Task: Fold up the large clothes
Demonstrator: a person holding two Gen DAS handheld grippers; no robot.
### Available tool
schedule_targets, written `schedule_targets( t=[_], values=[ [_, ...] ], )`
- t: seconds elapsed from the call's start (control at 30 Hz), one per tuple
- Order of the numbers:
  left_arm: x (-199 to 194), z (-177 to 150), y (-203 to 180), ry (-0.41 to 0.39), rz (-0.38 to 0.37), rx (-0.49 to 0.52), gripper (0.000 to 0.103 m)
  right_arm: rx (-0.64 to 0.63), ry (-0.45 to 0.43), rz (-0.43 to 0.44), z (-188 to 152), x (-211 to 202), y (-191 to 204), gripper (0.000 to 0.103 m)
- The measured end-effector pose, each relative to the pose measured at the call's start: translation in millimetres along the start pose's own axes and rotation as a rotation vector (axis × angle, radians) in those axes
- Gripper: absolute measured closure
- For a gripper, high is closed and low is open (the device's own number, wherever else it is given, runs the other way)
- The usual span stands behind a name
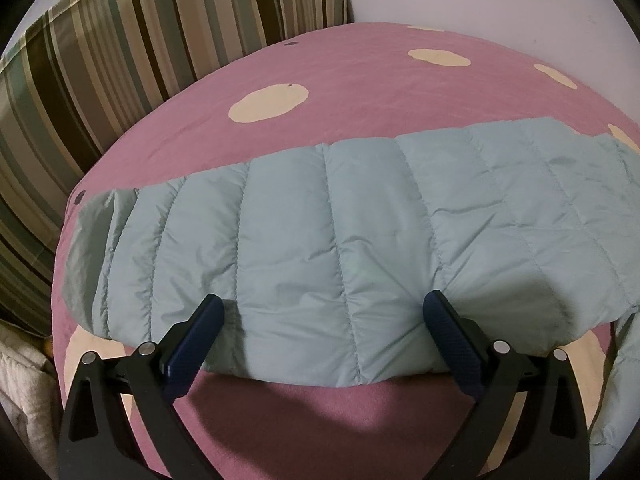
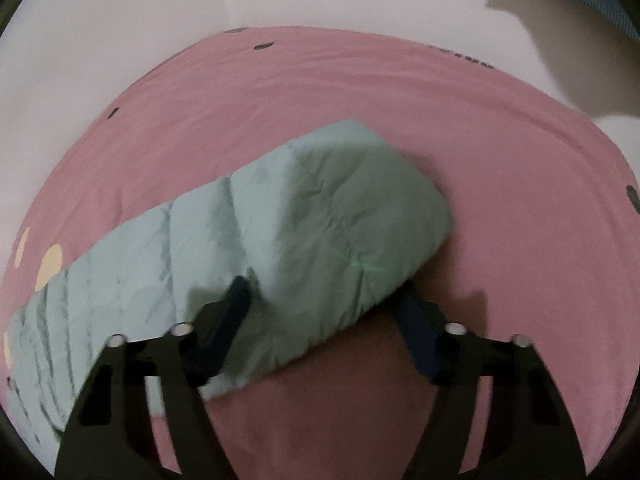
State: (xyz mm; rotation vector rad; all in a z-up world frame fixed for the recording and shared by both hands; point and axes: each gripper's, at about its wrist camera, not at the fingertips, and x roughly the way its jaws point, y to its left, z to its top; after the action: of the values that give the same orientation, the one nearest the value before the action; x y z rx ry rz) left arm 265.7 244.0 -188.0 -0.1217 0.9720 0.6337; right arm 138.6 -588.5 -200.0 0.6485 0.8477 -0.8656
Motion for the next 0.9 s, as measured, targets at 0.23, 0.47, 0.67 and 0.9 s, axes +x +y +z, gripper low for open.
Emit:
schedule_targets(
  t=[0.23,0.47,0.67,0.9],
  values=[
    [1.5,-0.4,-0.2,-0.001,0.005,0.003,0.004,-0.012,-0.051,0.063,7.9,-7.0,14.2,0.098],
    [2.2,-0.2,-0.1,-0.001,0.005,0.004,0.004,-0.207,-0.196,0.173,-11.9,-73.2,92.7,0.099],
    [3.2,-1.0,2.4,0.002,-0.015,-0.01,0.004,-0.447,-0.224,0.333,-69.1,-122.9,198.9,0.099],
    [4.0,-1.2,4.7,0.002,-0.028,-0.02,0.004,-0.696,-0.185,0.481,-162.5,-158.9,310.9,0.099]
  ],
)
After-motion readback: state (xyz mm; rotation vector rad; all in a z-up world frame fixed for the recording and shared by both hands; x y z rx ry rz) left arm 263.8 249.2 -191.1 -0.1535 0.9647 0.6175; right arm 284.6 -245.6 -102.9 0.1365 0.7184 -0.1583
